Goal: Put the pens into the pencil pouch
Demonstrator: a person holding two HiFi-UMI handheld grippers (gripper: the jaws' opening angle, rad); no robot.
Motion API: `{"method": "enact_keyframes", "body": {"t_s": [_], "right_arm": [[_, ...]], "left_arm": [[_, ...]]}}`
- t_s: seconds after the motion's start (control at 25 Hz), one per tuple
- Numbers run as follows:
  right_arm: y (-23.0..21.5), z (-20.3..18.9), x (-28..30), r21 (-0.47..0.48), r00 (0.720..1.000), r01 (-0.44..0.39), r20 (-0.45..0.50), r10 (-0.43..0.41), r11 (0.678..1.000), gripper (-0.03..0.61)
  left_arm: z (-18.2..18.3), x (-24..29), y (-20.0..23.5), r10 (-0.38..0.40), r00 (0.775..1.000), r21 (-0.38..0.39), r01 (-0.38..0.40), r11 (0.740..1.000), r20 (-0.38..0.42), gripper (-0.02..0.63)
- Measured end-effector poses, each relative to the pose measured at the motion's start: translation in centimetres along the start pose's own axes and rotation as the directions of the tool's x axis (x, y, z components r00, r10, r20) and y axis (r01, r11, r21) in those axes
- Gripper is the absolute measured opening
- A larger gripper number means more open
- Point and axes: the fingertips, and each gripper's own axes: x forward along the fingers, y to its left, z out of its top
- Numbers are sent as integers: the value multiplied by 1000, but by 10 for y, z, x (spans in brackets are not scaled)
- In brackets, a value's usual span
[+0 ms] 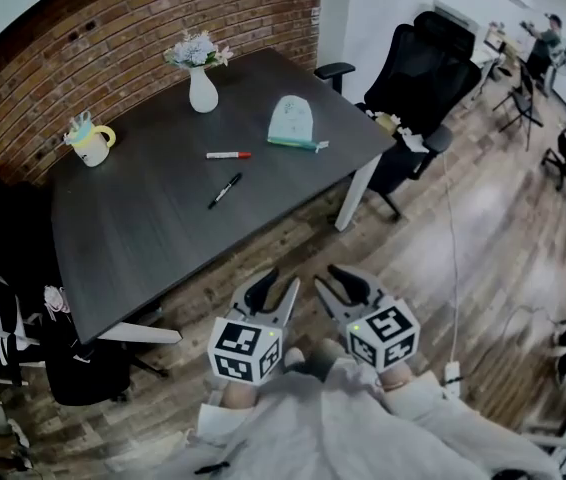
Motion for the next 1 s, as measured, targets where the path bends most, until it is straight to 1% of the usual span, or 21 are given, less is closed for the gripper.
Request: {"method": "enact_keyframes", "body": {"t_s": [0.2, 0.36, 0.68, 0.88, 1.0], "right_arm": [[-22, 3, 27, 12, 1000, 6, -14, -6, 1000, 104], [-49, 17, 58, 9, 1000, -2, -7, 2, 1000, 104], [-100, 55, 139, -14, 998, -58, 1, 58, 998, 104], [-135, 84, 190, -53, 993, -115, -7, 115, 992, 104], [-157, 102, 219, -58, 989, -150, -3, 150, 987, 104]], "left_arm": [[-1, 18, 29, 9, 1000, -25, -10, 1000, -17, 135], [11, 38, 58, 35, 999, -35, -36, 999, -9, 135], [42, 88, 130, 119, 993, -61, -119, 991, -4, 135], [69, 134, 166, 145, 989, -68, -145, 987, -4, 135], [79, 163, 188, 148, 988, -76, -150, 986, -37, 135]]}}
